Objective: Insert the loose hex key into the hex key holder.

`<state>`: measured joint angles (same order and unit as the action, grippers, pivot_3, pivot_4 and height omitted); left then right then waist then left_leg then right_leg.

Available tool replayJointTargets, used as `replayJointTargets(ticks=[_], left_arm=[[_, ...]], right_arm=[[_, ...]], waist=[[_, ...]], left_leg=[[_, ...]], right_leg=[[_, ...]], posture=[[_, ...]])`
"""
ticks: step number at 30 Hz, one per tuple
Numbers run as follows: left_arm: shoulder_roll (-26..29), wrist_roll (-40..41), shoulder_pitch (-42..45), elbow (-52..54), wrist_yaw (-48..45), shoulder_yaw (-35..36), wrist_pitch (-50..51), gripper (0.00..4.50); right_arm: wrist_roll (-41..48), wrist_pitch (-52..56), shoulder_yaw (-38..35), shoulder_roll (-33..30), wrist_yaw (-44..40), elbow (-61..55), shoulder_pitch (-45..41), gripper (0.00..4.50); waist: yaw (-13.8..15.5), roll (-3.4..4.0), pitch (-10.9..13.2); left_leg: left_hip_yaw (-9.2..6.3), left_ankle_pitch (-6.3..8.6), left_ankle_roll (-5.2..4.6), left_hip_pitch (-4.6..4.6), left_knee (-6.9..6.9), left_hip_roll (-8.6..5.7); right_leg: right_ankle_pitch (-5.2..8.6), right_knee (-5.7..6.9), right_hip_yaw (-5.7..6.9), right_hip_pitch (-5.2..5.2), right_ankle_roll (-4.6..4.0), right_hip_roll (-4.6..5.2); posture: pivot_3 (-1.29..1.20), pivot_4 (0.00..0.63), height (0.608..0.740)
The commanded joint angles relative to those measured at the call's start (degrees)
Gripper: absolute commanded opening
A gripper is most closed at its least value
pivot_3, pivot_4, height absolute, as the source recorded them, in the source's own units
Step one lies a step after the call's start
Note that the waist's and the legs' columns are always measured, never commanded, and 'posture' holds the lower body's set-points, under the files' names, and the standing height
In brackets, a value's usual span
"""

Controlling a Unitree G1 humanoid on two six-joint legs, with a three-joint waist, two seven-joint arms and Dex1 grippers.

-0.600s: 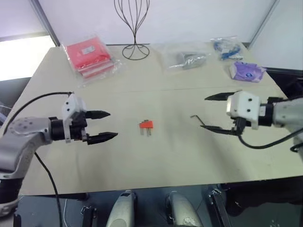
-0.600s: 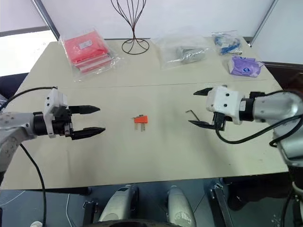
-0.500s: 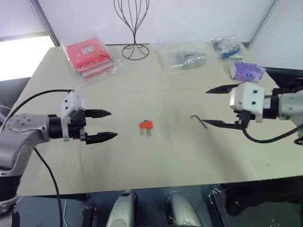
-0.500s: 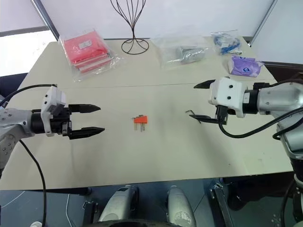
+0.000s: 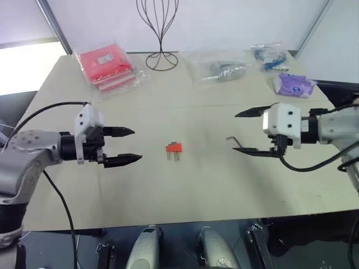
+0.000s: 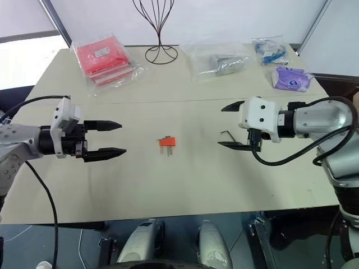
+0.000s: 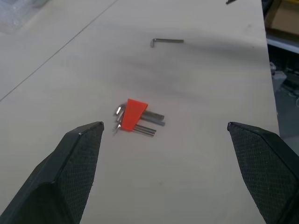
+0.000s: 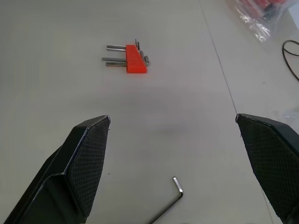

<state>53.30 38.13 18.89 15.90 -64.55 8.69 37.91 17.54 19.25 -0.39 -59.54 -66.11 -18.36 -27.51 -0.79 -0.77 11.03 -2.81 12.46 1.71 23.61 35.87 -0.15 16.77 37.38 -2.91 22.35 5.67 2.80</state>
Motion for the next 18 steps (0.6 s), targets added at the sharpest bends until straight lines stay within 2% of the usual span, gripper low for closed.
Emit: replayJointTargets(ticks=[1,13,18], left_arm=[[0.35,0.32,0.86,1.11,0.35,1.07,-0.31,4.44],[0.29,-0.35,0.68,1.55,0.69,1.04,-1.63,4.44],[-0.67,0.11,0.48,1.75,1.61,0.72,-1.45,4.44]], right_arm=[[0.35,0.04,-0.77,0.56,0.53,-1.23,-1.30,4.50],[0.22,-0.27,0.20,3.01,0.62,0.71,-2.55,4.50],[0.53,-1.57,3.11,11.40,2.67,7.53,-6.11,4.50]], waist=[[0.00,0.00,0.00],[0.00,0.00,0.00],[-0.32,0.00,0.00]], left_leg=[[0.00,0.00,0.00,0.00,0.00,0.00],[0.00,0.00,0.00,0.00,0.01,0.00],[0.00,0.00,0.00,-0.01,0.03,0.01]], right_leg=[[0.00,0.00,0.00,0.00,0.00,0.00],[0.00,0.01,0.00,0.00,0.00,-0.01],[0.00,0.03,0.00,-0.01,0.00,-0.03]], posture=[[0.00,0.150,0.740],[0.00,0.150,0.740],[0.00,0.150,0.740]])
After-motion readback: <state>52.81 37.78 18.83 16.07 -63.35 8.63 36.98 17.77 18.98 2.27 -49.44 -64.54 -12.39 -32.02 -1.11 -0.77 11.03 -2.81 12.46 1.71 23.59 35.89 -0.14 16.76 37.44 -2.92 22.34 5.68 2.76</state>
